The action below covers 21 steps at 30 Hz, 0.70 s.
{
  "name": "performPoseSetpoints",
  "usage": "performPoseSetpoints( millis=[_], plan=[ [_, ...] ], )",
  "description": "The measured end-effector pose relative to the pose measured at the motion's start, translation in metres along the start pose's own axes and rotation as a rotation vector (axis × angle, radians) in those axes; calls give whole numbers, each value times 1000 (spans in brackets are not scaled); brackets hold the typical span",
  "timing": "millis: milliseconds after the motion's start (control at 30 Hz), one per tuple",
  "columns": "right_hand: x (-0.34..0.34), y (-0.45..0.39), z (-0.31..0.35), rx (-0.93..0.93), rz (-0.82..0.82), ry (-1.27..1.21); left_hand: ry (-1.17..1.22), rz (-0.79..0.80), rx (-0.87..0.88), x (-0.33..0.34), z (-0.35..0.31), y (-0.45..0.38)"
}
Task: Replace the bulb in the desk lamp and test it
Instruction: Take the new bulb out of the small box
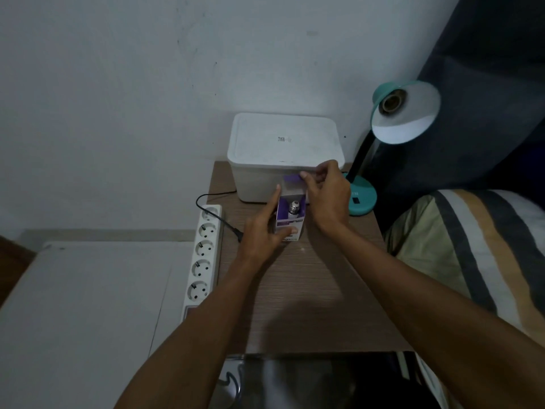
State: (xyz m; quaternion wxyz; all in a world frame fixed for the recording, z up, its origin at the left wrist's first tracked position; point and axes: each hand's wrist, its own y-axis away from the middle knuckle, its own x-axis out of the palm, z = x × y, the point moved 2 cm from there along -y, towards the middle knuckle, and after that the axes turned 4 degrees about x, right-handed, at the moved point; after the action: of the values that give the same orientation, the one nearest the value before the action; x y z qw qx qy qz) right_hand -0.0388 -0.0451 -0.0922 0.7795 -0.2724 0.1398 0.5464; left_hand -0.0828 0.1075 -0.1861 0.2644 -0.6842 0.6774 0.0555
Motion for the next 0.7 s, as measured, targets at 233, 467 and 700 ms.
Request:
performPoseSetpoints(
  millis=[233, 467, 700],
  plan=[
    [0, -1, 5, -120, 125, 55, -1, 18, -13, -3, 0, -2],
    [-2, 15, -15, -234, 371, 316, 19, 37, -29, -4, 1, -4],
    [8, 7, -10, -290, 467, 529, 10, 20, -21, -3, -1, -5]
  ],
)
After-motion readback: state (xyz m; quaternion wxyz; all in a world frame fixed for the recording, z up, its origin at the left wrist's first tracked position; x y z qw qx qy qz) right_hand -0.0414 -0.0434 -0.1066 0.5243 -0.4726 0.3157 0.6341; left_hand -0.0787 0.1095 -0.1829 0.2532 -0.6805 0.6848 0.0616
